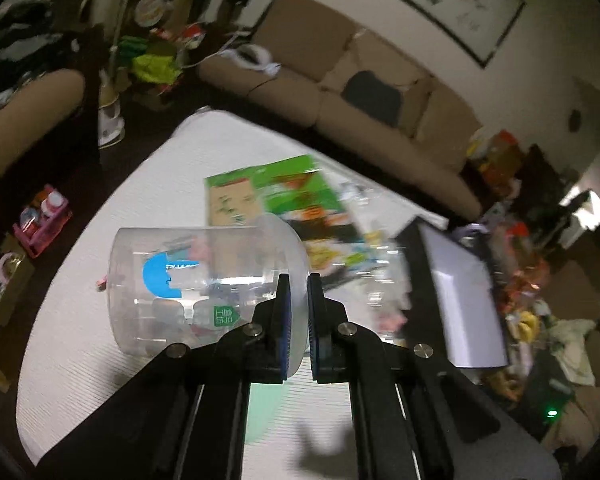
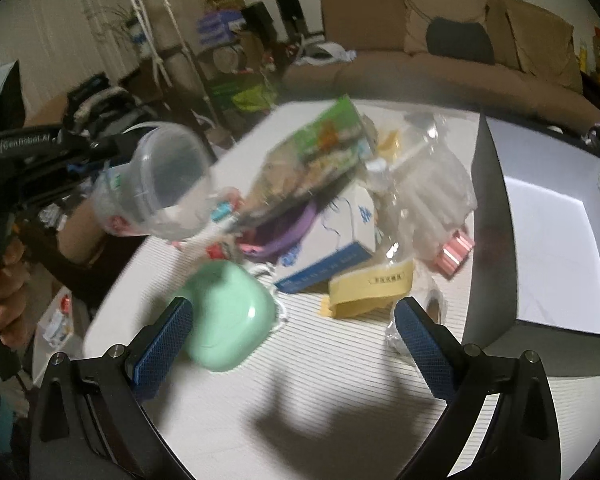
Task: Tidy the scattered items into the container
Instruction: 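Grasp the clear flower-print cup by its rim with the right gripper and lift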
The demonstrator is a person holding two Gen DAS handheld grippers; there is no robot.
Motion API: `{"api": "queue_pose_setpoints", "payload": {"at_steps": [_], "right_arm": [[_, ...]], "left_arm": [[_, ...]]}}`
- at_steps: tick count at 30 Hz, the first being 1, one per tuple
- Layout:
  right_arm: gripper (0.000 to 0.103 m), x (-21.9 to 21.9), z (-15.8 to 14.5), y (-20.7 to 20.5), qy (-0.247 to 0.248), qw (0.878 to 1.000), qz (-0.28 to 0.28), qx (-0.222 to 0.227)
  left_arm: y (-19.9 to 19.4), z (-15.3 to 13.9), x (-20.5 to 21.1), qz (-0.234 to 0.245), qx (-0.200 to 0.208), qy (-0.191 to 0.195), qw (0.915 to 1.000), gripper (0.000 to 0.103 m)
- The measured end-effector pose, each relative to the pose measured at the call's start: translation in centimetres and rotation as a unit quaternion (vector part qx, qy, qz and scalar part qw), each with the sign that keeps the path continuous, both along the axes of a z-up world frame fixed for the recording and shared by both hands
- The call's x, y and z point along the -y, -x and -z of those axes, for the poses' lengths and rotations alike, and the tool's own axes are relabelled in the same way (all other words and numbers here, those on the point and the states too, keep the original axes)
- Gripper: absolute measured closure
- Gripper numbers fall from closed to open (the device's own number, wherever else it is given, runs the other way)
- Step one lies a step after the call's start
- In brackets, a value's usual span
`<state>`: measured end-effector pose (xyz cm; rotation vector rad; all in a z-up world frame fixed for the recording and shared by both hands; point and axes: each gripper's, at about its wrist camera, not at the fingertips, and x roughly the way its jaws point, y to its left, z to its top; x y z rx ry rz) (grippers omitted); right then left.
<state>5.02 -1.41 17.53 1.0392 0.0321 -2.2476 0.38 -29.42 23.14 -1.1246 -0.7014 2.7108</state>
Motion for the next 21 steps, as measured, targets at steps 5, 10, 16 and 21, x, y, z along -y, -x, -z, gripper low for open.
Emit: {"api": "queue_pose_setpoints", "payload": {"at_steps": [5,10,16,21], "right_arm": [[0.001,-1.6,-4.3,-2.1,0.026,0.999,-0.01,-0.045],[0.003,-3.1,-7.7,-4.4,0.033,0.995,-0.027,-0.091],[0.017,-5.2,-8.6,-6.0,0.016,0.992,-0.035,-0.117],[0.036,-7.9,-7.6,-5.8,0.022,0.994,-0.019,-0.101]], "left_arm": [[-1.4,-3.2,-3.9,0.036,-0.012,-0.029,0.9989,0.096],[-2.3,-4.3,-8.3,0.062,-0.009,-0.056,0.9965,0.096],[-3.5,-4.5,-13.7,0.098,0.001,-0.079,0.992,0.096],[-5.1,-4.3,-18.2,0.133,0.011,-0.091,0.9869,0.096]]}}
